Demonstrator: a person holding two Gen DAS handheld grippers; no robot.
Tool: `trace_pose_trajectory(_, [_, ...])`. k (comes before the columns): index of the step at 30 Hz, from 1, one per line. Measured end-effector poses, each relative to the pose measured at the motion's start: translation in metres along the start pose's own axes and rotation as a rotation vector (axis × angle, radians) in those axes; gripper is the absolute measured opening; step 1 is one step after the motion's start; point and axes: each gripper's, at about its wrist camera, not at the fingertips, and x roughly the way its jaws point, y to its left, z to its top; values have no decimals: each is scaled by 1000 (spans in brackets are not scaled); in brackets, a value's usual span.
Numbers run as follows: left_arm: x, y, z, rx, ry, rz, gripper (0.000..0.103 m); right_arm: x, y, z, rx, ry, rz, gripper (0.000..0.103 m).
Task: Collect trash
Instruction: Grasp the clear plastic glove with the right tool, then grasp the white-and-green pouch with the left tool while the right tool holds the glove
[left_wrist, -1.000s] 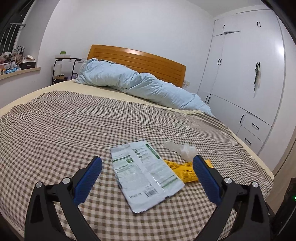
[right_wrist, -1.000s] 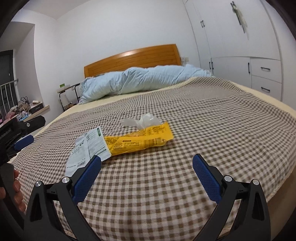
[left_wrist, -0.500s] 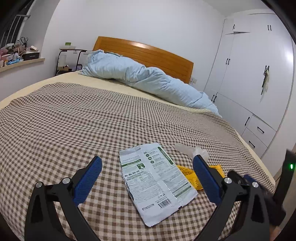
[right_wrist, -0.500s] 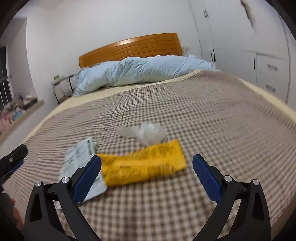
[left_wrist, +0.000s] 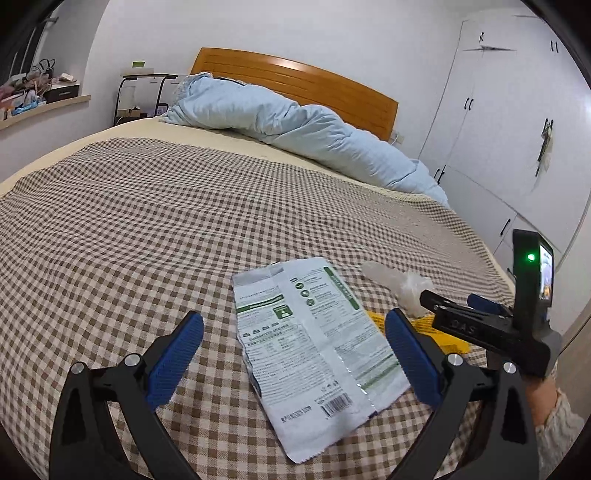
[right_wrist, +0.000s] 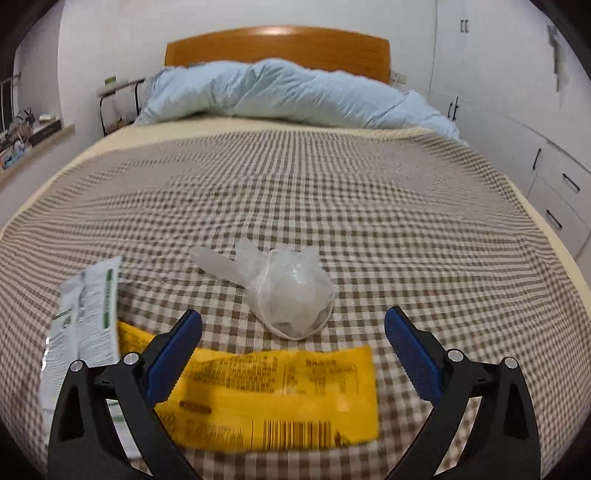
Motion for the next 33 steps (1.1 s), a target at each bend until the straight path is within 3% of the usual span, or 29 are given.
trace_pose_trajectory(4, [6,5,0,-25,12,-1,95,24,1,2,-5,25,5,94])
trace_pose_trajectory(5, [8,5,0,-29,17,-3,95,31,1,3,-3,43,18,89])
trace_pose_trajectory(6, [8,5,1,-28,18,-3,95,37,1,3,2,65,33,54])
trace_pose_trajectory(7, [9,4,0,-24,17,-1,95,43,-1,3,10,95,32,38])
trace_pose_trajectory(8, [9,3,0,-20,15,3,95,48,-4,1,25,126,42,37])
trace_pose_trajectory(9, [8,3,0,-19,13,2,95,48,-8,1,37,129,70,23])
trace_pose_trajectory(10, [7,3,0,-19,12,0,95,44,-12,0,54,116,95,15])
trace_pose_trajectory(15, [8,0,-1,-20,17,-20,95,-2,-32,-12,89,-39,136,10])
trace_pose_trajectory(26, [17,-21,-12,58,66,-10,95,-98,-62,-64,100,-225,104,9])
trace_pose_trajectory(33, [36,-30,-26,81,149,32,95,-125,-60,-76,178,-248,116,9])
